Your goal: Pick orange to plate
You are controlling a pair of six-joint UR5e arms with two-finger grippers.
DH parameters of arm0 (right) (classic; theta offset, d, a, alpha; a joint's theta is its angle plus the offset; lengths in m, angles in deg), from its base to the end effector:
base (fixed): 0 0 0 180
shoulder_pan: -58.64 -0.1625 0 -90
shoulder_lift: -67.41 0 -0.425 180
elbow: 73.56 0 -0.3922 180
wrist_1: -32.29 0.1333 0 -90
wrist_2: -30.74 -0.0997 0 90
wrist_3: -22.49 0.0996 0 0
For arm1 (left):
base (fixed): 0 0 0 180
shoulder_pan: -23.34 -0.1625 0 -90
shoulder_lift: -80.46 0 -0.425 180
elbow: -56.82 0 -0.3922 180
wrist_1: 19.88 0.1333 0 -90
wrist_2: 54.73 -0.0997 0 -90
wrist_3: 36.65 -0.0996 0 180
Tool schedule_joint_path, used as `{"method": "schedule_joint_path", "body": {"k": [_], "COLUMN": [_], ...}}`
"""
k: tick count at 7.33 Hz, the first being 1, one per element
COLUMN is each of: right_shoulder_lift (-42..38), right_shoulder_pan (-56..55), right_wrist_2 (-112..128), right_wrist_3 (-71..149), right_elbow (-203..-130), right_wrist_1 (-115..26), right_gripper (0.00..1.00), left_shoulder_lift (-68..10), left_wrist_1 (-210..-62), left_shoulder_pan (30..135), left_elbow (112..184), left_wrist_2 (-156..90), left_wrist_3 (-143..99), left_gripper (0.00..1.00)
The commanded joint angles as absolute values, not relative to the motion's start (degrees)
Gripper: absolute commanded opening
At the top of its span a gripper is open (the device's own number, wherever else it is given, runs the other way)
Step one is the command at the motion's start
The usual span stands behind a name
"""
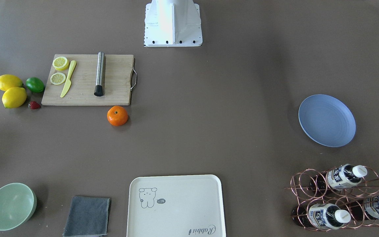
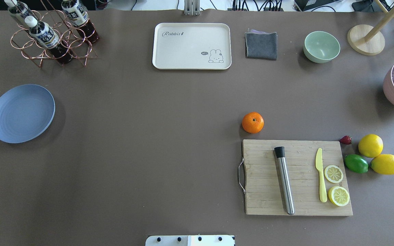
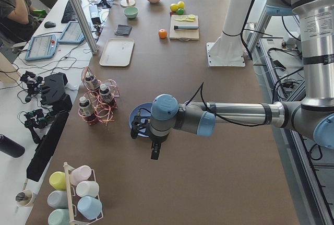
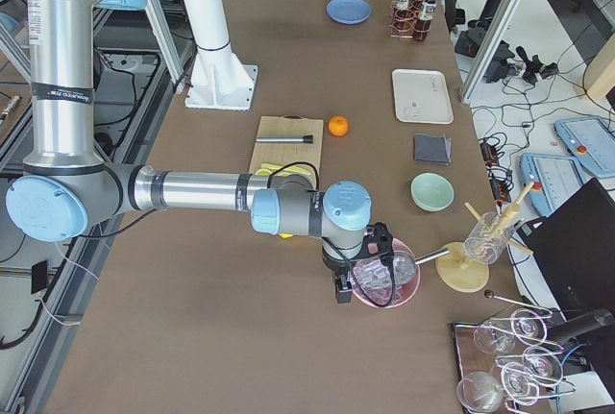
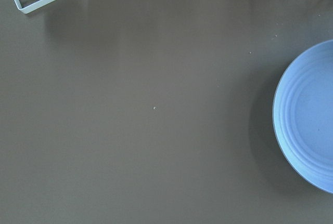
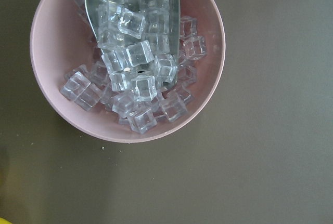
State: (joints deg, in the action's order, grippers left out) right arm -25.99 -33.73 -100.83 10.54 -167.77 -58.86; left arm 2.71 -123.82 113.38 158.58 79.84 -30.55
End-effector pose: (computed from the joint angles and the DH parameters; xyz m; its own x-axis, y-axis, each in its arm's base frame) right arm 0.0864 -0.4630 0.6563 0.7397 -0.1728 0.6504 0.1143 0.9847 0.1316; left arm -0.0637 -0.4154 0.6270 0.7084 0.0585 -0.7034 0.0764 0.9844 0.1588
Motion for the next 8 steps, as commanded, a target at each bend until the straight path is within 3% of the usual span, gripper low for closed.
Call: {"method": "schedule_joint_path", "body": {"k": [1,8], "right_shoulder_lift": [-26.02,-25.94], "right_shoulder_pan": [-33.73,-33.56], "right_wrist_2": [-100.83,-100.92], "right_wrist_3": [10.54,10.54], "right_elbow": [-167.78,-168.65], "right_wrist_1": [-58.86,-58.86], "right_gripper": [1.00,1.00], "left_shoulder_lift": [3.20,2.15], "left_wrist_1": [-123.77,-123.77], "left_shoulder_pan": [113.16,112.37], "left_elbow": [158.42,158.60], "left_wrist_2": [79.84,80.45], "left_wrist_3": [-29.97,-29.44], "left_gripper": [0.98,0.97]}}
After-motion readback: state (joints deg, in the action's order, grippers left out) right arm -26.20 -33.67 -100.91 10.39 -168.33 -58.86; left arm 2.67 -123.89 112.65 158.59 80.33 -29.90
